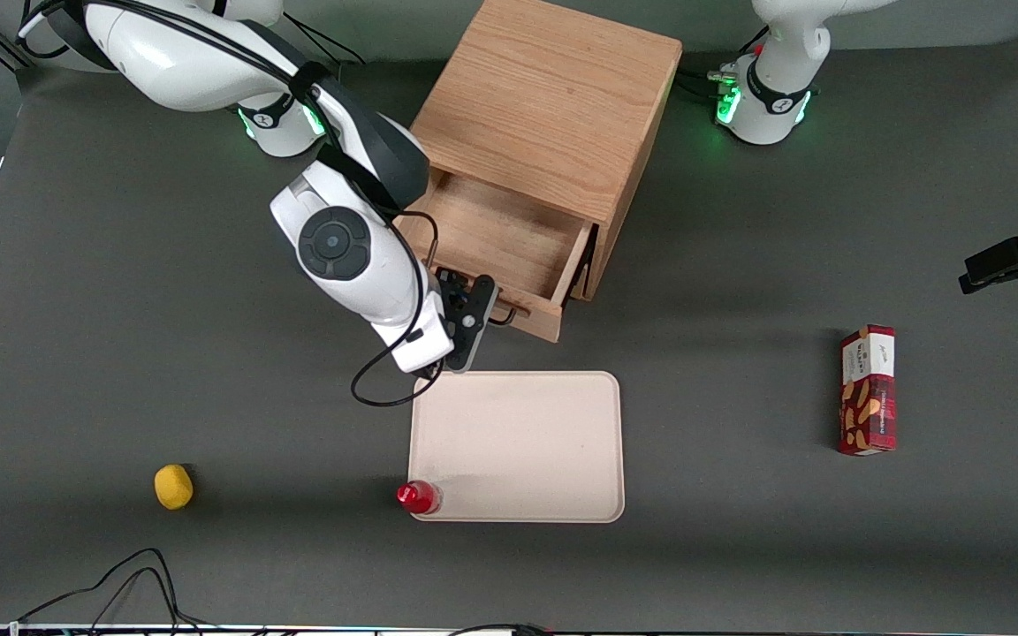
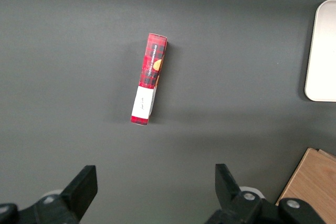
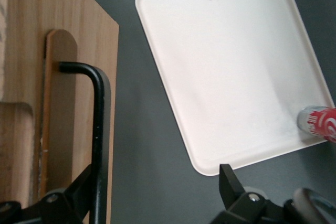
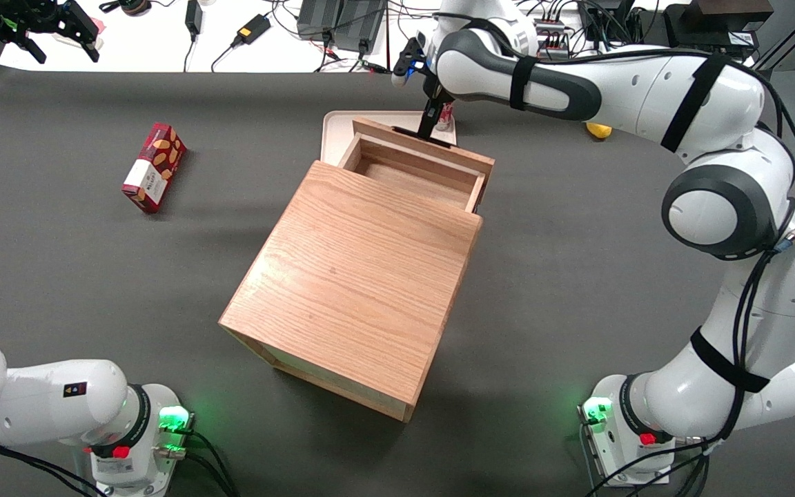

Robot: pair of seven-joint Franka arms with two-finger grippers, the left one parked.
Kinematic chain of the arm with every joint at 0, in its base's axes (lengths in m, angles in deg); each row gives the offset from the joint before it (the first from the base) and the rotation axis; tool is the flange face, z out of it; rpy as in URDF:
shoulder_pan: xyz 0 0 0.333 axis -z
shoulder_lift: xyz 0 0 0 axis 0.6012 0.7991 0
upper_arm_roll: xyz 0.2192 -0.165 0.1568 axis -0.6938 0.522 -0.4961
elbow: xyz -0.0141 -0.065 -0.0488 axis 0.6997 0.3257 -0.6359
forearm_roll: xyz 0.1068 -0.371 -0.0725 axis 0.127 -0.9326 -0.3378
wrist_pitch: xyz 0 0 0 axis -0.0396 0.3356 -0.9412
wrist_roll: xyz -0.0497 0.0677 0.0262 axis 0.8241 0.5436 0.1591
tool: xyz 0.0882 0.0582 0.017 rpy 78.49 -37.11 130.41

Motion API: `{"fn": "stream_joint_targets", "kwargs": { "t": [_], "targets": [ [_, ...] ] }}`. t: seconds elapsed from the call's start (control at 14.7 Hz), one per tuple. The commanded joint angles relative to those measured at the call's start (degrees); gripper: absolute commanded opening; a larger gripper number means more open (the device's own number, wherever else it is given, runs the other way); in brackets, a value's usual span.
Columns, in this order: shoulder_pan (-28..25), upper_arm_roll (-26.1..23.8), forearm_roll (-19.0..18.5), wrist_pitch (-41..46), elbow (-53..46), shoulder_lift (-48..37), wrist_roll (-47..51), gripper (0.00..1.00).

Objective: Open upper drawer
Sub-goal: 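Pull the handle outward from the cabinet with the right gripper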

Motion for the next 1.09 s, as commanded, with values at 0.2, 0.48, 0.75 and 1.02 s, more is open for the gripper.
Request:
{"fn": "stream_joint_targets", "kwargs": {
  "t": [0.2,0.48,0.75,1.02],
  "targets": [
    [0.0,0.5,-0.7,-0.8,-4.0,2.4,-2.2,1.00],
    [0.2,0.6,-0.7,-1.1,-5.2,3.3,-2.3,1.00],
    [0.5,1.7,-0.7,-2.3,-5.3,3.6,-3.0,1.00],
    [1.0,1.8,-0.6,-2.4,-5.8,3.7,-3.9,1.00]
  ]
}}
